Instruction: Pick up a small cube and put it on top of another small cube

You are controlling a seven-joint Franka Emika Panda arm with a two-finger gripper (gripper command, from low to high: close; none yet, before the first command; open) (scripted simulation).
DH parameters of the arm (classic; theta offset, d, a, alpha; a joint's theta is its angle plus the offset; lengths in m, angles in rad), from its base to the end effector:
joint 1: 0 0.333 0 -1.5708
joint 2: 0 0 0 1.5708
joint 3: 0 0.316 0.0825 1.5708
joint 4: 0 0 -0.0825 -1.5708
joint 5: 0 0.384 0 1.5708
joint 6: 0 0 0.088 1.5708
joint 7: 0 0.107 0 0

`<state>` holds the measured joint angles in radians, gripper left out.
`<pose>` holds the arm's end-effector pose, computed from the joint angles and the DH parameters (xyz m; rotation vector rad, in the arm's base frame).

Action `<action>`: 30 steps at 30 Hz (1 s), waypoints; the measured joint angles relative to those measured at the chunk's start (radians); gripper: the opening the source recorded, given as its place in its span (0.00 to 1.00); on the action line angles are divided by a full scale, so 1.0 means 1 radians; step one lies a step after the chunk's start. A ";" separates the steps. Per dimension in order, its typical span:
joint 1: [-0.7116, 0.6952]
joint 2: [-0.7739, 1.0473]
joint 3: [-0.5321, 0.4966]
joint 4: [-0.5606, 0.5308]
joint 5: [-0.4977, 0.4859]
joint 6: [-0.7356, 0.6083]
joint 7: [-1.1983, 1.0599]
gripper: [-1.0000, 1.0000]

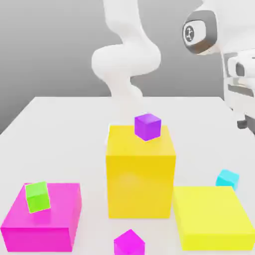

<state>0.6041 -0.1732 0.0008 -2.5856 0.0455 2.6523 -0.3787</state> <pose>0.3750 0.2578 0.3441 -2.7307 -1.3974 -0.3628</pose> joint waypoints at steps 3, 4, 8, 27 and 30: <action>0.045 0.070 0.024 -0.032 0.000 0.040 -0.129 0.50; 0.064 0.094 0.033 -0.043 -0.002 0.053 -0.170 0.50; 0.136 0.187 0.059 -0.086 -0.026 0.106 -0.325 0.50; 0.190 0.434 0.047 -0.094 -0.111 0.285 -0.414 0.00; 0.176 0.331 0.067 -0.112 -0.087 0.201 -0.433 0.00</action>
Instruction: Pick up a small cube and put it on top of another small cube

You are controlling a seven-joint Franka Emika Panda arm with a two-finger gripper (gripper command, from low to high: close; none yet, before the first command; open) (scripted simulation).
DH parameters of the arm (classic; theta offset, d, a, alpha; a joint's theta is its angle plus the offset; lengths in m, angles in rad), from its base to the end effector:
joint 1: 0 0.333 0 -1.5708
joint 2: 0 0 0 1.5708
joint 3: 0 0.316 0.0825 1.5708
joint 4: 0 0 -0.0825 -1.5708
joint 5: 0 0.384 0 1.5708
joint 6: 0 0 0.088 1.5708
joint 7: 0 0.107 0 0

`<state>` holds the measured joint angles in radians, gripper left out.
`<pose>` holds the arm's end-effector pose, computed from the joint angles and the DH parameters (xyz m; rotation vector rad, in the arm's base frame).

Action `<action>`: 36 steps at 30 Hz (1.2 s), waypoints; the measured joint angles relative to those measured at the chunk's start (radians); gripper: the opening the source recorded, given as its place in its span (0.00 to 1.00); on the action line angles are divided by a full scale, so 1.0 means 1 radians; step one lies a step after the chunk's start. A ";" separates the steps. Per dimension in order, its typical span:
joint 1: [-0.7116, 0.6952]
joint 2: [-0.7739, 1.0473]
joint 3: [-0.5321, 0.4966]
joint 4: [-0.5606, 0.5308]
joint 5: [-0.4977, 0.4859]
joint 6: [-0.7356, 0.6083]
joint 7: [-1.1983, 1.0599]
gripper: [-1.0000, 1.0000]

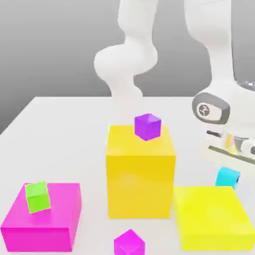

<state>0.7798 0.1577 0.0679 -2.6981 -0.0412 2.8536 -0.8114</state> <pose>0.2662 0.3069 0.1799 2.0753 2.3571 -0.0025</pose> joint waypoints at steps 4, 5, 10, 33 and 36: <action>-0.030 -0.081 -0.010 0.007 0.063 -0.085 0.015 0.00; -0.055 -0.094 -0.024 0.016 0.075 -0.104 0.034 0.00; -0.176 -0.154 -0.086 0.066 0.113 -0.205 0.152 0.00; -0.708 -0.284 -0.461 0.229 0.023 -0.490 0.568 0.00; -0.755 -0.274 -0.501 0.234 0.000 -0.491 0.575 0.00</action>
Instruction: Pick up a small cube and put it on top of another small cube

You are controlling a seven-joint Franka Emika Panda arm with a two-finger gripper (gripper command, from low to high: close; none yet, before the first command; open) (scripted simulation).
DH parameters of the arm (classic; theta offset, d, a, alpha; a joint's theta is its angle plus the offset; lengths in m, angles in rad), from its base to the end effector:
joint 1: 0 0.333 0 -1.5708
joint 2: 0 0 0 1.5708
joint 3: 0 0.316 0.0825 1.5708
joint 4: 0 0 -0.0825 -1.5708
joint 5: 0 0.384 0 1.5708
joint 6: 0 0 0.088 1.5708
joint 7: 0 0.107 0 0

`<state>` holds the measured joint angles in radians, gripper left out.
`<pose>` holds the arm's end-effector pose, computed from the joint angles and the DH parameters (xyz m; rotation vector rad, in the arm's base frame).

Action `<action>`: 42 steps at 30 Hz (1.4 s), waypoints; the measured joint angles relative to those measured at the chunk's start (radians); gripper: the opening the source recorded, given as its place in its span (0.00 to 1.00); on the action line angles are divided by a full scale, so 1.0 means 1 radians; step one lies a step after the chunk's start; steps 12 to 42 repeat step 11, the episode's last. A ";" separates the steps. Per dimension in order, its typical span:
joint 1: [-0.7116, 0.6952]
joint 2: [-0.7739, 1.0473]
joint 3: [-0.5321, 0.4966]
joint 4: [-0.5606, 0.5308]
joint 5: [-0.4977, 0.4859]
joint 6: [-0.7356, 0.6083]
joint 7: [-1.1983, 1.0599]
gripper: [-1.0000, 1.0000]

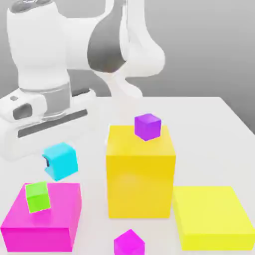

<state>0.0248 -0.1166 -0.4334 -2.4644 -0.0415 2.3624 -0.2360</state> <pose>0.4283 -0.1848 0.3353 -3.1166 0.2195 -0.0165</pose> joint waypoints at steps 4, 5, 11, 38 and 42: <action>-0.031 0.053 -0.029 -0.008 0.011 0.051 -0.021 0.00; -0.030 0.078 -0.031 -0.015 0.028 0.080 -0.034 0.00; -0.031 0.157 -0.029 -0.034 0.079 0.170 -0.072 1.00; -0.031 0.157 -0.029 -0.034 0.079 0.170 -0.072 1.00; -0.031 0.157 -0.029 -0.034 0.079 0.170 -0.072 1.00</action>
